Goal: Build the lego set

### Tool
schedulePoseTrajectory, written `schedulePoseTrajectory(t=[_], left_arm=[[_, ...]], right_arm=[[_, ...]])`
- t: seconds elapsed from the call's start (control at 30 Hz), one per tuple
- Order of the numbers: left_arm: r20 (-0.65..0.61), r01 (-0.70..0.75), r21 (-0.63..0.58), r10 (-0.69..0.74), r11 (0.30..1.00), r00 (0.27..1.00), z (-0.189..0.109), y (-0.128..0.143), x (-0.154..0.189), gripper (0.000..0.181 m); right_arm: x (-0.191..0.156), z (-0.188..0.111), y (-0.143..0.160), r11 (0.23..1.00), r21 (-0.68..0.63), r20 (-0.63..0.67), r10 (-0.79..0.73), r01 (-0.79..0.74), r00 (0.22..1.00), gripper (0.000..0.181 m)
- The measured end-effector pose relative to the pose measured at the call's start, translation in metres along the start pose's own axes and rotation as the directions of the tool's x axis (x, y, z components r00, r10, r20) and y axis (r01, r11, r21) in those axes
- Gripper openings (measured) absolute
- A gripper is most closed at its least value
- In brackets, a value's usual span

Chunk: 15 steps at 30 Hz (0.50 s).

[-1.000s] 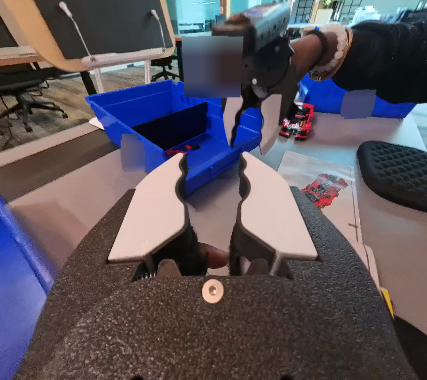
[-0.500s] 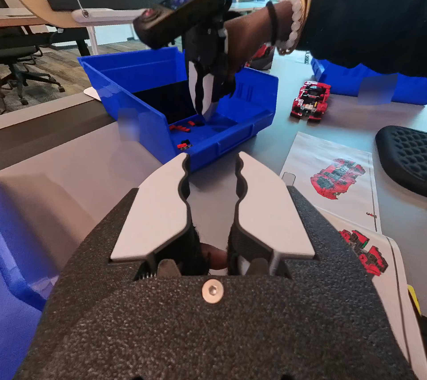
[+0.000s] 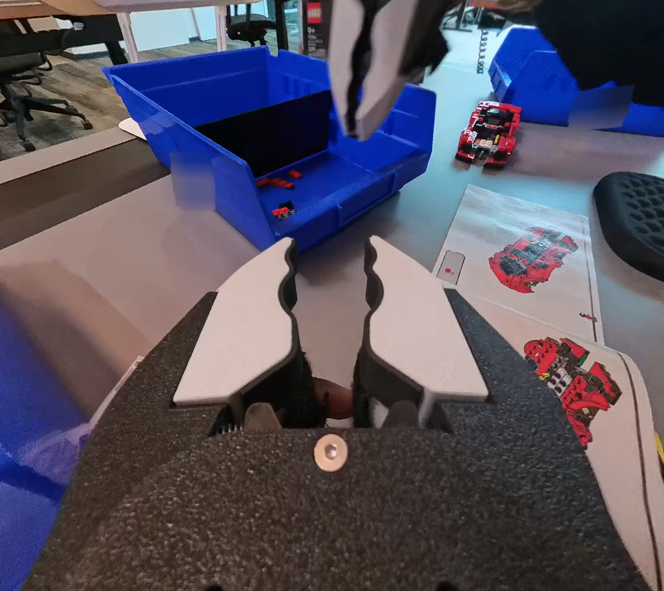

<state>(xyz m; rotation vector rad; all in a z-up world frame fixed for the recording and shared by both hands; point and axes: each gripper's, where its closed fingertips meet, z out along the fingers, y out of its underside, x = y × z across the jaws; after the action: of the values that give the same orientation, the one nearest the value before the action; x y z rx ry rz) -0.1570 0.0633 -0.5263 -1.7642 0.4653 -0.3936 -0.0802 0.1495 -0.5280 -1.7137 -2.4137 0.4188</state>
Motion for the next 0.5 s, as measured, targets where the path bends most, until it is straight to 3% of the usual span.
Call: schedulePoseTrajectory(t=[0.1,0.27,0.3,0.5], left_arm=[[-0.001,-0.009,-0.009,0.009,1.0,1.0,0.001,0.002,0.001,0.035],[0.005,-0.016,-0.002,0.016,1.0,1.0,0.0,-0.001,0.001,0.034],[0.007,-0.02,-0.002,0.02,1.0,1.0,0.0,-0.001,0.001,0.034],[0.005,-0.032,-0.013,0.032,0.999,0.999,0.0,0.001,0.002,0.034]], right_arm=[[-0.047,0.016,-0.001,0.998,0.054,-0.004,-0.035,0.036,0.999,0.008],[-0.053,0.076,0.031,0.999,-0.053,-0.082,-0.007,0.002,0.997,0.009],[-0.054,0.081,0.034,0.998,-0.064,-0.08,0.001,-0.006,0.997,0.019],[-0.053,0.061,0.032,1.0,-0.019,-0.074,-0.009,0.007,0.997,0.027]])
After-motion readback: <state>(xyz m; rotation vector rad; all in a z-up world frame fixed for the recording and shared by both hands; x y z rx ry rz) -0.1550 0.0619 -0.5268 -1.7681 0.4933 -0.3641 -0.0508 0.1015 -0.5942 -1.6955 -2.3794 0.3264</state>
